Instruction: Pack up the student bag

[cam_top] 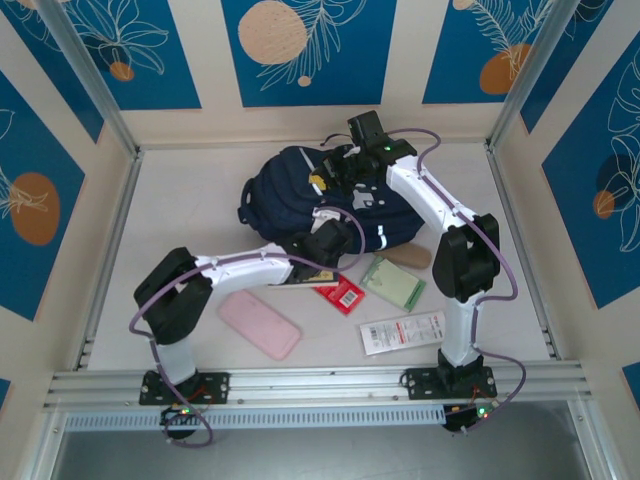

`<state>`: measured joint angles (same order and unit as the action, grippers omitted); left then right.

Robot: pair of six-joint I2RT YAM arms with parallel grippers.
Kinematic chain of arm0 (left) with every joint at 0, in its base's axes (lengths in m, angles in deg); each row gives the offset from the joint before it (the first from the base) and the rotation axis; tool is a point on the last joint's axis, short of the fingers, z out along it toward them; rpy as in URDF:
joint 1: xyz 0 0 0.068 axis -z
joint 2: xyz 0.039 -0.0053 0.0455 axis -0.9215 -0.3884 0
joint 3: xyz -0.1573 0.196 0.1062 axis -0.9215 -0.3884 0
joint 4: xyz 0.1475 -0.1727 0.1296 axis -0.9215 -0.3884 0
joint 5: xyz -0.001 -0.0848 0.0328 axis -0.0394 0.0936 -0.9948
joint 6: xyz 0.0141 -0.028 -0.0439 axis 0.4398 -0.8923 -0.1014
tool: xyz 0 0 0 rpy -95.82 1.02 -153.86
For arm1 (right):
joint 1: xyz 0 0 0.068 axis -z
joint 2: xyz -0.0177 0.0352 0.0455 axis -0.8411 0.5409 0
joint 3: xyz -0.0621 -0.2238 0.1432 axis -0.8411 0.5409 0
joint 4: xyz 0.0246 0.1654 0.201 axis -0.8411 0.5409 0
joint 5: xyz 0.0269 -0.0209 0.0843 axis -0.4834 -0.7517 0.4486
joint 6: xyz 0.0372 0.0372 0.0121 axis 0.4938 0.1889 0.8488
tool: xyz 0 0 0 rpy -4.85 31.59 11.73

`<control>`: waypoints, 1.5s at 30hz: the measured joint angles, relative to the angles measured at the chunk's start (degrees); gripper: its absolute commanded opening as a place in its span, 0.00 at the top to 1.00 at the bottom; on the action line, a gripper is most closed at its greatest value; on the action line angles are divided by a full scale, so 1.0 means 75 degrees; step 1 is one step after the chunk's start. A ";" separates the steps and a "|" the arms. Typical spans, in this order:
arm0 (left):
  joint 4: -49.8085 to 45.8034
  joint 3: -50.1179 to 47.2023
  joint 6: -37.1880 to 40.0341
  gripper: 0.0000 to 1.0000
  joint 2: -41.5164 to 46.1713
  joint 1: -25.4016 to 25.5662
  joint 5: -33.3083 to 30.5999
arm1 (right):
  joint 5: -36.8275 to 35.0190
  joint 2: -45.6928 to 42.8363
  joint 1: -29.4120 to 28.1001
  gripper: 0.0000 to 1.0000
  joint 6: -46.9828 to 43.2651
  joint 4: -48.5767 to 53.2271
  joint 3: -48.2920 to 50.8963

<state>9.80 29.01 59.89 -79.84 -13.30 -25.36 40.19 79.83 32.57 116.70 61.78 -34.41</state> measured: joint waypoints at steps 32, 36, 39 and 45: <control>-0.1017 -0.0058 0.0350 1.00 0.0551 -0.0501 0.1163 | -0.1253 0.0041 -0.0268 1.00 -0.2550 0.1495 -0.0737; -0.1241 -0.0187 0.0347 1.00 0.0676 -0.0539 0.1271 | -0.1358 0.0172 -0.0332 1.00 -0.2841 0.1629 -0.0825; -0.1416 -0.0353 0.0338 1.00 0.0769 -0.0597 0.1294 | -0.1454 0.0326 -0.0382 1.00 -0.3048 0.1772 -0.0933; -0.1600 -0.0863 0.0160 1.00 0.1247 -0.0933 0.1294 | -0.1769 0.0495 -0.0466 1.00 -0.3503 0.1985 -0.1075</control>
<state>-2.19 22.54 61.09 -70.48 -20.30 -15.66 26.92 83.55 29.07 90.43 76.67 -42.47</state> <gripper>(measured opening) 0.040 0.048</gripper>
